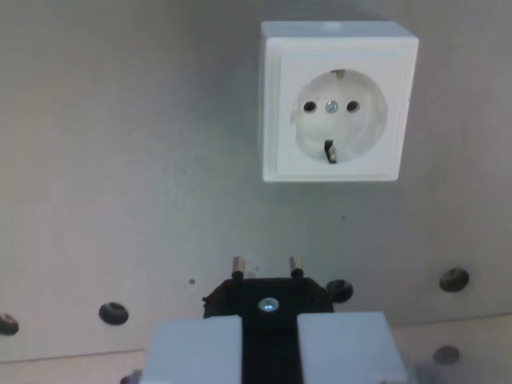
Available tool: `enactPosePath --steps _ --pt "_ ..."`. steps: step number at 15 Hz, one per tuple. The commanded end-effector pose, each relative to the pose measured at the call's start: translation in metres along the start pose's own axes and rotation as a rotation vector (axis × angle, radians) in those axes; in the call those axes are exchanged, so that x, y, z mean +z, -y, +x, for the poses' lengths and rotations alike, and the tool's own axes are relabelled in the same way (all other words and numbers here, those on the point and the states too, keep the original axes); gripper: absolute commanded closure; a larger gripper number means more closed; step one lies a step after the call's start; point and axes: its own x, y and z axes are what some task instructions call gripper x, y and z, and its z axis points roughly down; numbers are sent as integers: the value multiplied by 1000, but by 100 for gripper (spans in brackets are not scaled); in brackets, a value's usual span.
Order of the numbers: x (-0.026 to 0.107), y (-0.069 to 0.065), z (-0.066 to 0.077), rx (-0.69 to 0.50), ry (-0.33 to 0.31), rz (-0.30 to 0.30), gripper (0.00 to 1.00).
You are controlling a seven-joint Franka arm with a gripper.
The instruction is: Move above the white socket
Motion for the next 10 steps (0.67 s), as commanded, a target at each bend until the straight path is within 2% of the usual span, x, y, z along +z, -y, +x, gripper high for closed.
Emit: enactPosePath --steps 1,10 --pt "14 -9 9 -17 -53 -46 100" --pt "40 -24 22 -17 -37 -50 100"
